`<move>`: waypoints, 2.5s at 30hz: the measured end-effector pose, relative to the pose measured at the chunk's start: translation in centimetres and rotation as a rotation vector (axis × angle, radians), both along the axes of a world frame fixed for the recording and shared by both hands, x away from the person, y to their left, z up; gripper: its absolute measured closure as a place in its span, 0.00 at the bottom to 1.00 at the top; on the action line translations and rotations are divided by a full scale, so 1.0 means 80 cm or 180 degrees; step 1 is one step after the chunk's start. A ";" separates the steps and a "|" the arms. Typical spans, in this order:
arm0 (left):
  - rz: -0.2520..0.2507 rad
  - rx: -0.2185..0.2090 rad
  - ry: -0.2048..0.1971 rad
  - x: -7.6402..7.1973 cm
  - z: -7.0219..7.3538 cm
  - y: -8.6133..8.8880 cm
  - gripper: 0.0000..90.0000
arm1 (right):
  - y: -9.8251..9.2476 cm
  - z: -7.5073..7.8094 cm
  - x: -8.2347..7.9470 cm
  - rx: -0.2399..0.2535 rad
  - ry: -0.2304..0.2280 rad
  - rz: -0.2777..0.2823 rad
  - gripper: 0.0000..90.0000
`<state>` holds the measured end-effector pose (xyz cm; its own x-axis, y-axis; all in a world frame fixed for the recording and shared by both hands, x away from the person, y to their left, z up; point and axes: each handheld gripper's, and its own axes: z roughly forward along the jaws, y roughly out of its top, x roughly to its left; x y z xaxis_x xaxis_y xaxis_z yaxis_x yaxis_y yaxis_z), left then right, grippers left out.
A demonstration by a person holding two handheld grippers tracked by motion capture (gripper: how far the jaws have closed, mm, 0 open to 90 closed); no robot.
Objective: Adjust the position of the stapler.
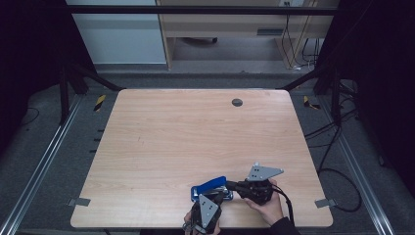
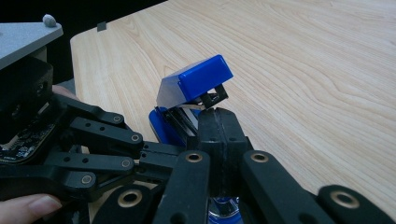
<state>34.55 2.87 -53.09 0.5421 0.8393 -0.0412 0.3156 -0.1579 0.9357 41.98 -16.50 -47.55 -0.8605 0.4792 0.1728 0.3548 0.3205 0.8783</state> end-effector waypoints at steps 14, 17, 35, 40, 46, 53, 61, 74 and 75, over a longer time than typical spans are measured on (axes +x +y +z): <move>-0.0010 0.0007 -0.0003 0.000 0.000 0.001 1.00 | 0.002 0.001 0.000 0.0063 -0.0067 0.0071 1.00; -0.0010 0.0005 -0.0004 0.000 0.000 0.000 1.00 | 0.003 0.002 0.001 0.0081 -0.0065 0.0074 1.00; -0.0003 0.0005 -0.0014 0.000 -0.001 0.000 1.00 | 0.009 0.007 0.005 0.0105 0.0035 0.0157 1.00; -0.0002 0.0010 -0.0023 0.000 -0.001 0.000 1.00 | 0.015 0.008 0.008 0.0051 0.0076 0.0171 1.00; -0.0002 0.0006 -0.0021 0.000 -0.001 0.000 1.00 | 0.019 0.010 0.007 0.0045 0.0077 0.0167 1.00; -0.0004 0.0009 -0.0022 0.000 -0.001 0.000 1.00 | 0.022 0.012 0.007 0.0057 0.0070 0.0164 1.00; 0.0004 0.0021 -0.0039 -0.001 -0.001 0.000 1.00 | 0.026 0.015 0.008 0.0073 0.0076 0.0152 1.00; -0.0005 0.0000 -0.0036 0.001 -0.002 -0.001 1.00 | 0.031 0.019 0.009 0.0119 0.0091 0.0156 1.00; -0.0005 0.0000 -0.0036 0.001 -0.002 -0.001 1.00 | 0.031 0.019 0.009 0.0119 0.0091 0.0156 1.00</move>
<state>34.60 2.81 -53.23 0.5438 0.8385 -0.0350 0.3047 -0.1584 0.9392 42.70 -13.98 -46.05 -0.8772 0.4294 0.2146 0.3646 0.3051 0.8798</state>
